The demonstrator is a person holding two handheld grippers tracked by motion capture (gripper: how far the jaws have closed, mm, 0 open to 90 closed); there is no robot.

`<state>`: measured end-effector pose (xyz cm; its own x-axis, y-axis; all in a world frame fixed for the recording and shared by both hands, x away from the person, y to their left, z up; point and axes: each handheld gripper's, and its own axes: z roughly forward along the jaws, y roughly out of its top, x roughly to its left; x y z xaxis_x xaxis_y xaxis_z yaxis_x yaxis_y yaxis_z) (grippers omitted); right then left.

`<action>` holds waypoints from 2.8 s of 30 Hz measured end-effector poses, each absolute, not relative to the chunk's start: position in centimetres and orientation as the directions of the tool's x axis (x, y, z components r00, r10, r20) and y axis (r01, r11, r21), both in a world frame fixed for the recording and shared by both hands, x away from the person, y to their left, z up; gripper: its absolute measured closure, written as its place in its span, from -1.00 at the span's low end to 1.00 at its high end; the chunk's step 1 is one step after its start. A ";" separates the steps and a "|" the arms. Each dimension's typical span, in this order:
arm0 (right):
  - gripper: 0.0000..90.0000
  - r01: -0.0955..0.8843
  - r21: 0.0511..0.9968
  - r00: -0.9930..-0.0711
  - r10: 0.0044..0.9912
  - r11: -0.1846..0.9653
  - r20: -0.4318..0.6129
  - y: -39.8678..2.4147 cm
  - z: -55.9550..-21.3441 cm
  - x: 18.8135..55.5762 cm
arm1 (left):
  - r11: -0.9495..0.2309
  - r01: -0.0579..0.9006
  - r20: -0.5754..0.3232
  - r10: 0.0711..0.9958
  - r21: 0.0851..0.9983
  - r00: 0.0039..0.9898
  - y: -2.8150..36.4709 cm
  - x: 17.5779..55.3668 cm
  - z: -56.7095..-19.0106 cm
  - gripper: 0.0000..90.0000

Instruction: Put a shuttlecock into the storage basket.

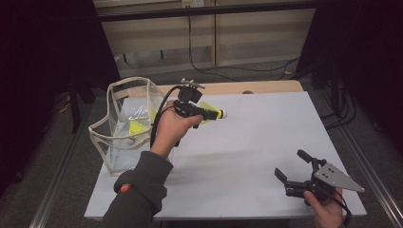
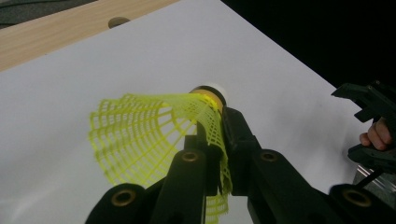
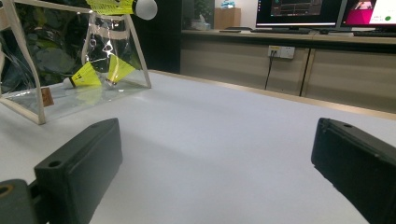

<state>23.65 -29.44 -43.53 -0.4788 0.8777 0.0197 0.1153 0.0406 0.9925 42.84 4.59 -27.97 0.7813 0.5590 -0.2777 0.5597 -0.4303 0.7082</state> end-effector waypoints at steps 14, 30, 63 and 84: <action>-0.96 0.116 0.992 -0.476 0.879 0.041 0.019 -29.5 -43.5 23.6 | -0.433 0.560 -0.269 0.568 0.707 0.778 5.3 42.9 -27.3 0.93; -0.96 0.116 0.992 -0.477 0.879 0.041 0.019 -29.5 -43.5 23.7 | -0.432 0.561 -0.258 0.581 0.706 0.772 6.1 42.9 -26.6 0.93; -0.96 0.115 0.993 -0.478 0.878 0.038 0.022 -29.5 -43.5 23.6 | -0.409 0.566 -0.235 0.622 0.715 0.747 8.8 42.7 -23.8 0.93; -0.96 0.113 0.993 -0.480 0.877 0.042 0.018 -29.4 -43.5 23.7 | -0.397 0.568 -0.218 0.649 0.721 0.729 11.0 42.6 -22.7 0.93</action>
<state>23.67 -29.41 -43.49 -0.4800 0.8771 0.0179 0.1132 0.0417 0.9927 42.57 11.03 -22.72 0.7292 0.6486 -0.2180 0.5682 -0.3965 0.7210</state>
